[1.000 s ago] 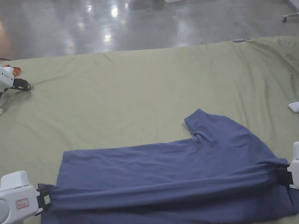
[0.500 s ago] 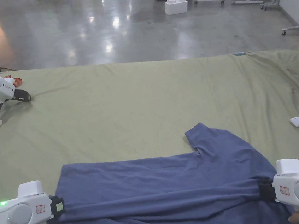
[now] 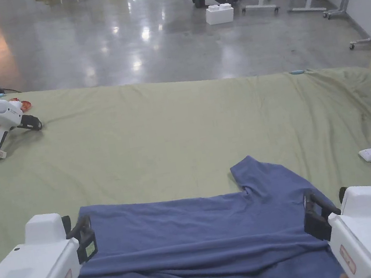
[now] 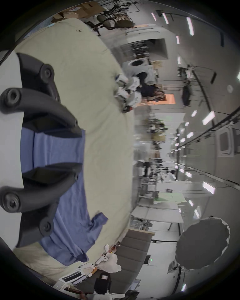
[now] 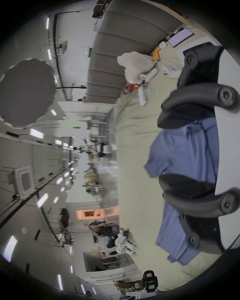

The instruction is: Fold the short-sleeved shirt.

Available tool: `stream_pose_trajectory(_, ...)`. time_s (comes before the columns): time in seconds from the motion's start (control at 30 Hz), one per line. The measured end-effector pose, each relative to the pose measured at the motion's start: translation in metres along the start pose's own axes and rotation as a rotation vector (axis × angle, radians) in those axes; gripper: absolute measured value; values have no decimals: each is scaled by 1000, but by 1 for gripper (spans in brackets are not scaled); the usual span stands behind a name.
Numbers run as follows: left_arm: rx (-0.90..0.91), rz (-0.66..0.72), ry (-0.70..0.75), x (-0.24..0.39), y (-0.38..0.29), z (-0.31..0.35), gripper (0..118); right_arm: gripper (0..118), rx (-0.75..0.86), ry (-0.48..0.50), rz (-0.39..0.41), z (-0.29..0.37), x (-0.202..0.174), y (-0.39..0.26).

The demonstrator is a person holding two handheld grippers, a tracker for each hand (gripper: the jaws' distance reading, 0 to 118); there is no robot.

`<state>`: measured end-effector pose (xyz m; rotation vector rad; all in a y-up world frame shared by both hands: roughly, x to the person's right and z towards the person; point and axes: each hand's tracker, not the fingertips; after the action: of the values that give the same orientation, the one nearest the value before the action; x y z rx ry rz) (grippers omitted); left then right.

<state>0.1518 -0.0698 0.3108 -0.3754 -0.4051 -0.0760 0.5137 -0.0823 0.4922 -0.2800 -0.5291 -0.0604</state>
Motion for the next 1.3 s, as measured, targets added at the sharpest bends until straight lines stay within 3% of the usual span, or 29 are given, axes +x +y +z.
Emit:
stream_pose_trajectory(0.03,36,-11,0,6,0,10,12,18,41,-3,-1,9,-5,2)
stream_pose_trajectory(0.07,65,-25,9,11,0,18,4,9,73,-13,-3,15,-10,3)
stream_pose_trajectory(0.2,187,-83,53,8,-8,34,0,7,161,-31,2,37,-23,7)
stream_pose_trajectory(0.4,203,-56,53,-8,-18,42,0,0,201,-16,34,49,-30,9)
stream_pose_trajectory(0.8,-407,148,1,-103,-78,-39,0,0,82,-4,28,40,-23,-10)
stream_pose_trajectory(0.87,-477,162,-5,-106,-81,-50,8,0,57,-3,24,38,-21,-13)
stream_pose_trajectory(0.9,-507,169,-11,-101,-78,-51,18,0,51,-2,22,37,-20,-14)
stream_pose_trajectory(1.0,-568,164,-3,-102,-84,-67,67,0,33,-6,24,37,-18,-18)
stream_pose_trajectory(1.03,-622,145,16,-93,-80,-66,76,0,23,-7,23,37,-17,-19)
stream_pose_trajectory(1.17,-698,45,50,-78,-90,-75,76,0,-8,-18,19,37,-13,-25)
stream_pose_trajectory(1.3,-678,53,67,-68,-86,-68,71,0,-44,-30,18,37,-8,-32)
